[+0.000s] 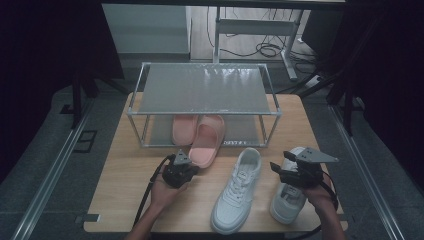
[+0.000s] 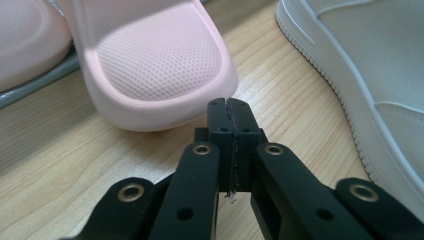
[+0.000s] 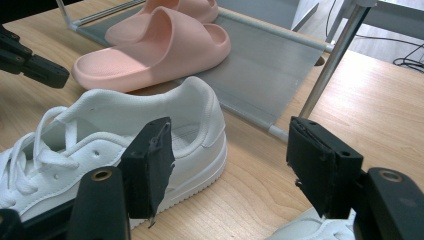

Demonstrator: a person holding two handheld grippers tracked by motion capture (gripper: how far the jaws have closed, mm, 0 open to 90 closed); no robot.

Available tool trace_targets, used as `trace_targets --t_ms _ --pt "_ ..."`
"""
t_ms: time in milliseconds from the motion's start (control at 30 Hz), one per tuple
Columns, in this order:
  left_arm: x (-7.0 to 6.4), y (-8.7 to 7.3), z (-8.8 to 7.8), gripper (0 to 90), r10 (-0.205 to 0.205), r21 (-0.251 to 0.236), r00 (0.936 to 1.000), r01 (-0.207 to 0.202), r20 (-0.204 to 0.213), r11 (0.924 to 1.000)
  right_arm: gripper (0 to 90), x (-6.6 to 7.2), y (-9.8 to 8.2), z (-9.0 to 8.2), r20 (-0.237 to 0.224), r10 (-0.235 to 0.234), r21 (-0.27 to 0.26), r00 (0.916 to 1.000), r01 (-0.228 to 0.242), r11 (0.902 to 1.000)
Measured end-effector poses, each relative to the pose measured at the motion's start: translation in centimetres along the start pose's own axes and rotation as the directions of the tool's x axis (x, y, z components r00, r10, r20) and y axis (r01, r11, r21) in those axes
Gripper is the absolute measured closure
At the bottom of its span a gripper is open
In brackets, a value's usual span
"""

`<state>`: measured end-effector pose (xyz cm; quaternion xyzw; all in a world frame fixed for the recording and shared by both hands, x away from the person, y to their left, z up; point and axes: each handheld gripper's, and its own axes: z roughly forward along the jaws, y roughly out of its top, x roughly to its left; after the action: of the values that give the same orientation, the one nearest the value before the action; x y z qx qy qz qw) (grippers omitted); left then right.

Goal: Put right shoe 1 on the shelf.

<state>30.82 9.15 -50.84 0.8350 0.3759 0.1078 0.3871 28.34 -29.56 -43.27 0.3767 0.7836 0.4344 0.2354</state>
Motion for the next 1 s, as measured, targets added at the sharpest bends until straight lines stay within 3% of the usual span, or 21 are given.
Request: trace_targets --t_ms 333,1000 --pt "0.1 0.6 1.5 90.0 0.010 0.029 0.9999 -0.010 0.010 0.9995 35.3 0.1 0.0 0.1 -0.001 -0.002 0.001 1.0000 0.002 1.0000" --pt "0.0 3.8 4.8 90.0 0.026 0.050 0.9996 -0.026 -0.009 0.9984 35.3 0.0 0.0 0.0 0.000 -0.003 0.000 1.0000 0.003 1.0000"
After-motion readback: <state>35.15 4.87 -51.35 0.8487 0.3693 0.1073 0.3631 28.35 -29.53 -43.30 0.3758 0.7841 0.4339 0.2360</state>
